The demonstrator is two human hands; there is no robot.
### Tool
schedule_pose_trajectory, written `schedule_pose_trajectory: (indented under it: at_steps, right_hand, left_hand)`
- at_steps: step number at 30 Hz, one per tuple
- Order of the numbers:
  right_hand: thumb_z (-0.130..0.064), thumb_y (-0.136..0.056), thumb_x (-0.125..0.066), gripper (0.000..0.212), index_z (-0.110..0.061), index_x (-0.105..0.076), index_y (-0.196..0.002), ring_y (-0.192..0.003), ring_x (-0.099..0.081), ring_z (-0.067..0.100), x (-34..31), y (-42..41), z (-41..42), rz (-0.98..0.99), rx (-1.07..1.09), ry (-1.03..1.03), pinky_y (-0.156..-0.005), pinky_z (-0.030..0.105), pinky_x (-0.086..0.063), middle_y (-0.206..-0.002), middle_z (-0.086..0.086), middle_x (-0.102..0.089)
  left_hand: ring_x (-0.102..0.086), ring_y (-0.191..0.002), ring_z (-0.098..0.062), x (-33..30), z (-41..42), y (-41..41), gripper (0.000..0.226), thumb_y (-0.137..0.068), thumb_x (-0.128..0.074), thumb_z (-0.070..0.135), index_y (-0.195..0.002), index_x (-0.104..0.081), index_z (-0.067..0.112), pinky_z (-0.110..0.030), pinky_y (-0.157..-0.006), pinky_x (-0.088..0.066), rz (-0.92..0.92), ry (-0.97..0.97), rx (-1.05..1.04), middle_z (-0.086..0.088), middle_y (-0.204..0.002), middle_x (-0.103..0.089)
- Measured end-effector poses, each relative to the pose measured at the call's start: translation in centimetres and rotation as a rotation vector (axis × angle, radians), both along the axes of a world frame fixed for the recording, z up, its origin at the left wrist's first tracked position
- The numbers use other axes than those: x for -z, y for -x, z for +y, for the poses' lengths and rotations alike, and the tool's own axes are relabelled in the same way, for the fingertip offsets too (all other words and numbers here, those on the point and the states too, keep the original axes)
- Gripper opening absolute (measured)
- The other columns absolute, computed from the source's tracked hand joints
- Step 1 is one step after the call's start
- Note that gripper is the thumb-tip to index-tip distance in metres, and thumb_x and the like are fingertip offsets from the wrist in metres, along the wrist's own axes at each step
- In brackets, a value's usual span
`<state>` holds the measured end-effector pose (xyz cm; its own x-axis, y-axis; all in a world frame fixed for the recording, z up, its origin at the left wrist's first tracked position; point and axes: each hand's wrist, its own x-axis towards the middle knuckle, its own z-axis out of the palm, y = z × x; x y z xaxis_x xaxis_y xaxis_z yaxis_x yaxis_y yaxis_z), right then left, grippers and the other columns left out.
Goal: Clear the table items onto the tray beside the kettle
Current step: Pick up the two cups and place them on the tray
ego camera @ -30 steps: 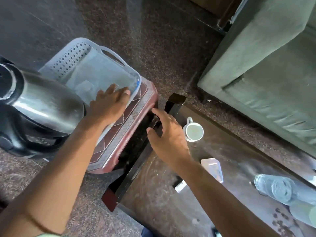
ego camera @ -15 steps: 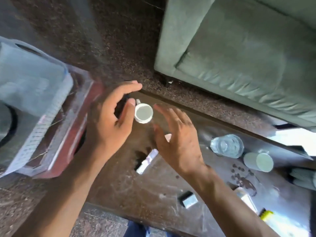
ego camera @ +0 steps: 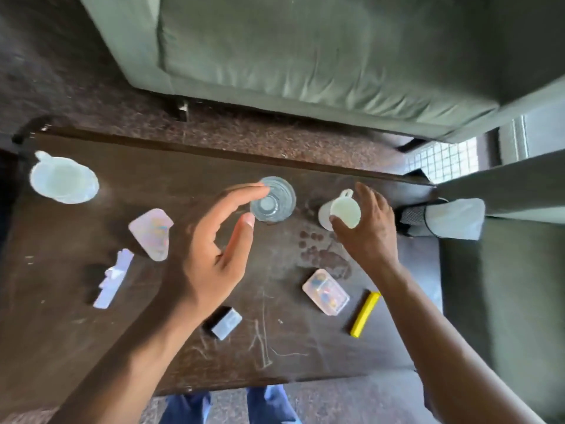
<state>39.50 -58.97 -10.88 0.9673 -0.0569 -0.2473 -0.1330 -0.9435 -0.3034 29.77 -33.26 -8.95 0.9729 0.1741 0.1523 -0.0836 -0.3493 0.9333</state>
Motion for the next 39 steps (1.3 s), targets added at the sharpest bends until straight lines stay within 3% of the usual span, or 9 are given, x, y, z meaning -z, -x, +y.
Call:
schedule_pose_trajectory:
  at_steps: [4, 7, 13, 21, 26, 29, 33, 36, 39]
  right_hand:
    - [-0.029, -0.082, -0.086, 0.090, -0.018, -0.042, -0.159, -0.146, -0.045, 0.031, 3.2, -0.1, -2.5, 0.090, -0.059, -0.045, -0.121, 0.041, -0.036, -0.158, 0.010, -0.051]
    - [-0.030, -0.081, -0.085, 0.091, -0.021, -0.041, -0.159, -0.143, -0.049, 0.027, 4.9, -0.5, -3.2, 0.077, -0.063, -0.068, -0.116, 0.038, -0.041, -0.157, 0.007, -0.053]
    - [-0.027, -0.079, -0.086, 0.083, -0.021, -0.051, -0.154, -0.137, -0.057, 0.028, 5.3, -1.0, -3.1, 0.025, -0.050, -0.124, -0.111, 0.036, -0.044, -0.153, 0.007, -0.059]
    - [-0.028, -0.074, -0.089, 0.080, -0.022, -0.059, -0.147, -0.124, -0.065, 0.023, -3.0, -1.3, -2.1, -0.212, -0.072, -0.234, -0.103, 0.027, -0.044, -0.140, 0.002, -0.069]
    - [-0.031, -0.075, -0.088, 0.075, -0.021, -0.060, -0.144, -0.119, -0.069, 0.017, -8.9, -0.7, 1.1, -0.269, -0.187, -0.400, -0.099, 0.043, -0.058, -0.136, -0.006, -0.070]
    - [-0.035, -0.073, -0.089, 0.077, -0.023, -0.061, -0.144, -0.116, -0.070, 0.015, -10.5, 0.0, 4.2, -0.248, -0.294, -0.432, -0.095, 0.042, -0.060, -0.135, -0.007, -0.071]
    - [-0.035, -0.072, -0.089, 0.077, -0.021, -0.063, -0.143, -0.114, -0.064, 0.009, -11.0, 1.3, 9.3, -0.241, -0.443, -0.398, -0.094, 0.021, -0.050, -0.134, -0.003, -0.073]
    - [-0.045, -0.075, -0.082, 0.077, -0.025, -0.060, -0.146, -0.114, -0.069, 0.015, -11.0, 2.5, 13.3, -0.174, -0.522, -0.396, -0.094, 0.028, -0.053, -0.133, -0.003, -0.073]
    - [-0.054, -0.079, -0.075, 0.079, -0.028, -0.055, -0.151, -0.120, -0.067, 0.018, -11.0, 3.4, 17.0, -0.100, -0.620, -0.379, -0.097, 0.036, -0.055, -0.137, -0.005, -0.070]
  left_hand:
    - [-0.066, -0.138, -0.004, 0.8, -3.9, -1.0, 0.039, -0.106, -0.060, 0.009, -0.140, -0.070, 0.026, -0.030, -0.118, -0.051, 0.034, 0.034, 0.039, 0.017, -0.143, -0.070]
    - [-0.065, -0.137, 0.001, 1.4, -5.8, -1.6, 0.048, -0.104, -0.064, 0.008, -0.144, -0.065, 0.035, -0.020, -0.117, -0.048, 0.015, 0.009, 0.077, 0.025, -0.145, -0.067]
    - [-0.062, -0.143, -0.004, 3.0, -8.0, -2.1, 0.050, -0.104, -0.066, 0.016, -0.152, -0.064, 0.027, -0.027, -0.119, -0.049, 0.028, -0.022, 0.136, 0.020, -0.154, -0.065]
    - [-0.048, -0.159, -0.011, 2.0, -8.7, -3.3, 0.065, -0.101, -0.069, 0.015, -0.163, -0.052, 0.016, -0.047, -0.125, -0.048, 0.037, 0.023, 0.188, 0.010, -0.169, -0.053]
    - [-0.044, -0.162, -0.017, -0.2, -7.4, -3.5, 0.082, -0.093, -0.082, 0.010, -0.166, -0.044, 0.003, -0.052, -0.127, -0.046, -0.018, 0.024, 0.120, -0.004, -0.173, -0.048]
    - [-0.046, -0.161, -0.019, -0.3, -5.6, -3.6, 0.089, -0.091, -0.086, 0.009, -0.167, -0.040, 0.000, -0.049, -0.129, -0.044, -0.043, 0.052, 0.070, -0.006, -0.173, -0.047]
    - [-0.056, -0.153, -0.018, 0.4, -2.4, -2.4, 0.092, -0.090, -0.091, 0.024, -0.165, -0.042, 0.004, -0.043, -0.122, -0.051, -0.072, 0.132, -0.023, -0.004, -0.166, -0.056]
    - [-0.063, -0.143, -0.007, 0.3, 0.3, -0.9, 0.080, -0.093, -0.086, 0.046, -0.159, -0.051, 0.017, -0.026, -0.113, -0.054, -0.028, 0.263, -0.183, 0.018, -0.156, -0.063]
    - [-0.070, -0.128, -0.006, 0.3, 4.0, 0.8, 0.070, -0.092, -0.084, 0.056, -0.149, -0.058, 0.025, -0.019, -0.103, -0.054, -0.099, 0.139, -0.276, 0.025, -0.141, -0.067]
